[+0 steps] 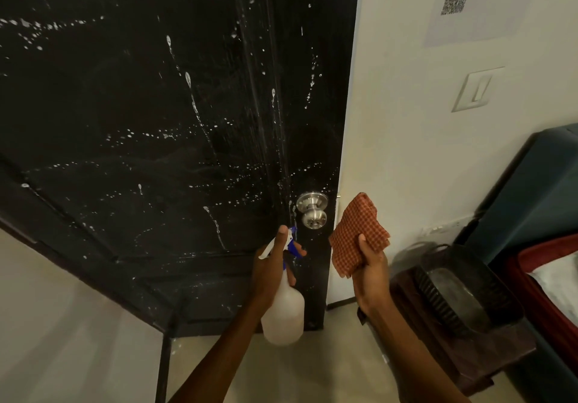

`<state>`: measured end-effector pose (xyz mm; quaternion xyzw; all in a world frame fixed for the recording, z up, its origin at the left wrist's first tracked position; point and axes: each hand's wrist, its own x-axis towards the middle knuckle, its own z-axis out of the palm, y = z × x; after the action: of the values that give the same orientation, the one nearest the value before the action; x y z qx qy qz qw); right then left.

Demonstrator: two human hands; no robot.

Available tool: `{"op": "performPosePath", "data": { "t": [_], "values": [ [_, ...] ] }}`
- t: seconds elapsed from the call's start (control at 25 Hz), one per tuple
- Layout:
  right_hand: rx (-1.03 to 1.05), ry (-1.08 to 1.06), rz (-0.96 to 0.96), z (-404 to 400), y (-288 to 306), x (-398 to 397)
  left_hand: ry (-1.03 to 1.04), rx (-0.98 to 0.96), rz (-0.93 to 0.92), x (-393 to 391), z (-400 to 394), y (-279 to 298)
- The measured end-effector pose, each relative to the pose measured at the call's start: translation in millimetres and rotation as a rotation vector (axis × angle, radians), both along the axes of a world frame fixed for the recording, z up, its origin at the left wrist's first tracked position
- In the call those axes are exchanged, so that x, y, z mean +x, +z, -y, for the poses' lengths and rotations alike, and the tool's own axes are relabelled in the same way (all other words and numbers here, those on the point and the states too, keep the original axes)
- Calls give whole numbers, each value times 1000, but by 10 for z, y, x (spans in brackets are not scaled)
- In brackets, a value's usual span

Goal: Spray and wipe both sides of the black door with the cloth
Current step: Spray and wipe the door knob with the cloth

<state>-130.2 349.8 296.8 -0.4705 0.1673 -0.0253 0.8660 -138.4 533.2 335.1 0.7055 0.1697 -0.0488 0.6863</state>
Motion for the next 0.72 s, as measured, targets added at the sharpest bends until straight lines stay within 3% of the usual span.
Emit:
{"op": "performPosePath", "data": {
  "t": [0.4, 0.72],
  "values": [
    [-83, 3, -6, -313, 41, 15, 165, 38, 42, 97, 14, -14],
    [-202, 11, 25, -413, 99, 40, 111, 62, -5, 181, -100, -10]
  ]
}}
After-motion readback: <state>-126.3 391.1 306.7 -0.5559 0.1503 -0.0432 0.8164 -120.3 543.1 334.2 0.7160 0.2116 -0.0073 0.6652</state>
